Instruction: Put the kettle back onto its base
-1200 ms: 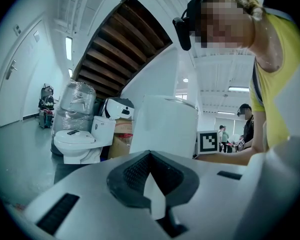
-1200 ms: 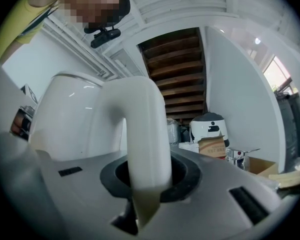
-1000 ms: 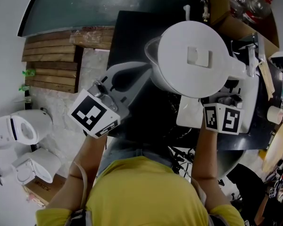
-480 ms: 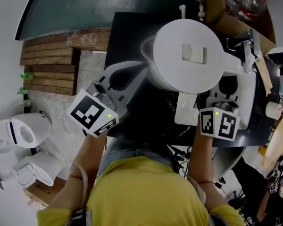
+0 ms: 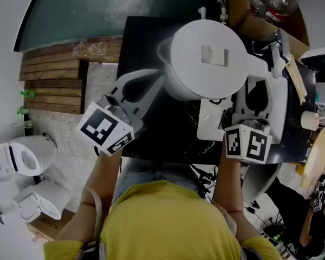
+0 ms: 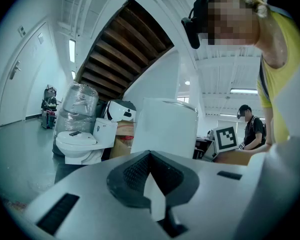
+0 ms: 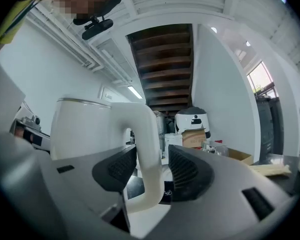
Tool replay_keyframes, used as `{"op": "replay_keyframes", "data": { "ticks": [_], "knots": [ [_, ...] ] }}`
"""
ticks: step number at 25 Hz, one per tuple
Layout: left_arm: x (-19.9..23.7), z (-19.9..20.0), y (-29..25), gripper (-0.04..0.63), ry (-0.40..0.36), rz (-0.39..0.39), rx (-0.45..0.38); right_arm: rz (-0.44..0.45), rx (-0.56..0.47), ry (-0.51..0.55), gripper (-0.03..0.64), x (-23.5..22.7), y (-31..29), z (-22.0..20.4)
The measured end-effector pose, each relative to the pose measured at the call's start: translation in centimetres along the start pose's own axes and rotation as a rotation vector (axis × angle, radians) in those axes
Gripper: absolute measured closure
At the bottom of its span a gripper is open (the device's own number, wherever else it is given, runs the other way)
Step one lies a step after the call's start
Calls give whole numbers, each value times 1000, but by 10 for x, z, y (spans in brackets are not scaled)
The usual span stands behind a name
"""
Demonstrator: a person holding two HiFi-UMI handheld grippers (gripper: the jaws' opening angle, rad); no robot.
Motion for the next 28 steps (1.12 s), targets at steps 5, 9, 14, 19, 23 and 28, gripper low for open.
{"op": "replay_keyframes", "data": {
  "ticks": [5,9,14,19,23,28],
  "knots": [
    [-3,3,5,594,-2,5,-11,-14,-6,-8,425,-1,11,4],
    [-5,5,10,594,-3,9,-17,-24,-5,-3,425,-1,18,7],
    [-10,11,15,594,-9,13,-31,-40,-12,-3,425,-2,29,14],
    [-20,18,21,594,-9,23,-52,-31,-18,11,425,3,38,22],
    [-30,26,24,594,-11,44,-75,-18,-29,21,425,6,44,31],
    [-44,41,31,594,-48,75,-99,2,-54,51,428,17,53,51]
  ]
}}
Point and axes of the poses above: the fingertips, and each gripper's own axes: y backward along the fingers, x to its left, z out of its top, the point moved 4 cm from there along y, backward along the fingers, and after that the axes turned 2 degrees about x, right-handed, at the moved point
